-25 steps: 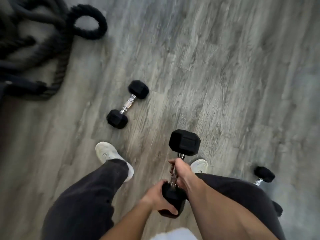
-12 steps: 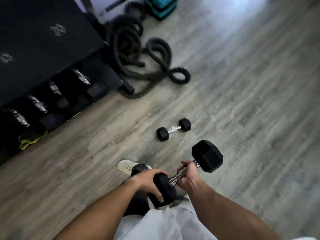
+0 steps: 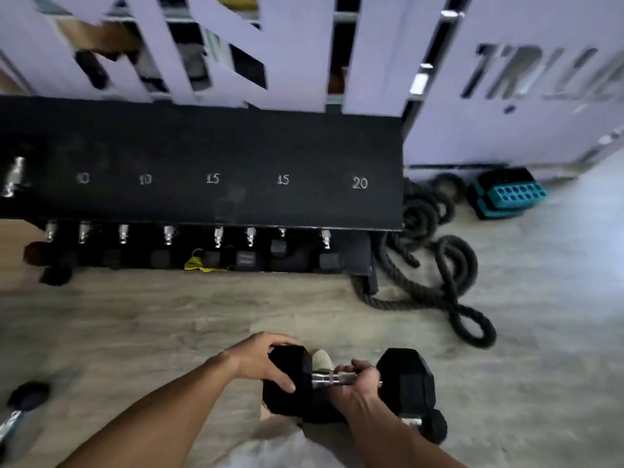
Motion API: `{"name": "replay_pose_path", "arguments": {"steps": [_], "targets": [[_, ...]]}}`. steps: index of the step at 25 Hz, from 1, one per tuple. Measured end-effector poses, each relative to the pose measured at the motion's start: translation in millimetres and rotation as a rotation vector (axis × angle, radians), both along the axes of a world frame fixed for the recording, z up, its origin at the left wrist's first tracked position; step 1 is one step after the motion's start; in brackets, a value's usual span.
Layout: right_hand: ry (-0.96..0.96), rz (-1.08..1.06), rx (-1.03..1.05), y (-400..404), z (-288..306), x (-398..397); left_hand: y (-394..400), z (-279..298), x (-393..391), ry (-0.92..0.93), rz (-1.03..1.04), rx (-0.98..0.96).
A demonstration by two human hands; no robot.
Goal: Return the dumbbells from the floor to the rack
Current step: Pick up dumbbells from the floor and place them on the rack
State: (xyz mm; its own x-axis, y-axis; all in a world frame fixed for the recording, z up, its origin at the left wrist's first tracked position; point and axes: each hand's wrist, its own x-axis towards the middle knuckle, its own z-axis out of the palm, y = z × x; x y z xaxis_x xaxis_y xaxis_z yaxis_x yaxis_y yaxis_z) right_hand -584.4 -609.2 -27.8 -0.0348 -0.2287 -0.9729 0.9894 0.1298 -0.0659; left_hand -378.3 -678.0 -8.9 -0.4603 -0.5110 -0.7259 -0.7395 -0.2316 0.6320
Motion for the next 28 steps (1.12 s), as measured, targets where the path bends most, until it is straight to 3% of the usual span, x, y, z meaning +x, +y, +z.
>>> {"name": "replay_pose_path", "arguments": {"steps": [8,13,17,20,24,26,28], "targets": [[0.026,0.403,0.021,-186.6,-1.8,25.3,-118.0,6.1,34.4,0.008,0.363,0.0],[0.151,0.465,0.009,-332.1,-1.2,1.1,-222.7,2.1,2.8,0.021,0.524,0.004],[0.273,0.648,0.123,-435.0,-2.2,-42.3,-296.1,1.7,-46.7,0.018,0.579,-0.009],[0.385,0.799,0.204,-486.8,-1.7,-67.3,-337.7,0.8,-80.4,-0.104,0.448,-0.104],[0.525,0.915,0.23,-539.0,-14.2,-98.8,-397.5,-1.9,-134.6,-0.294,-0.013,-0.291],[0.562,1.021,0.237,-552.4,-23.1,-111.8,-413.0,-5.5,-161.0,-0.321,-0.196,-0.372],[0.583,1.137,0.243,-559.2,-30.1,-115.9,-417.7,-10.5,-181.3,-0.33,-0.248,-0.39]]}}
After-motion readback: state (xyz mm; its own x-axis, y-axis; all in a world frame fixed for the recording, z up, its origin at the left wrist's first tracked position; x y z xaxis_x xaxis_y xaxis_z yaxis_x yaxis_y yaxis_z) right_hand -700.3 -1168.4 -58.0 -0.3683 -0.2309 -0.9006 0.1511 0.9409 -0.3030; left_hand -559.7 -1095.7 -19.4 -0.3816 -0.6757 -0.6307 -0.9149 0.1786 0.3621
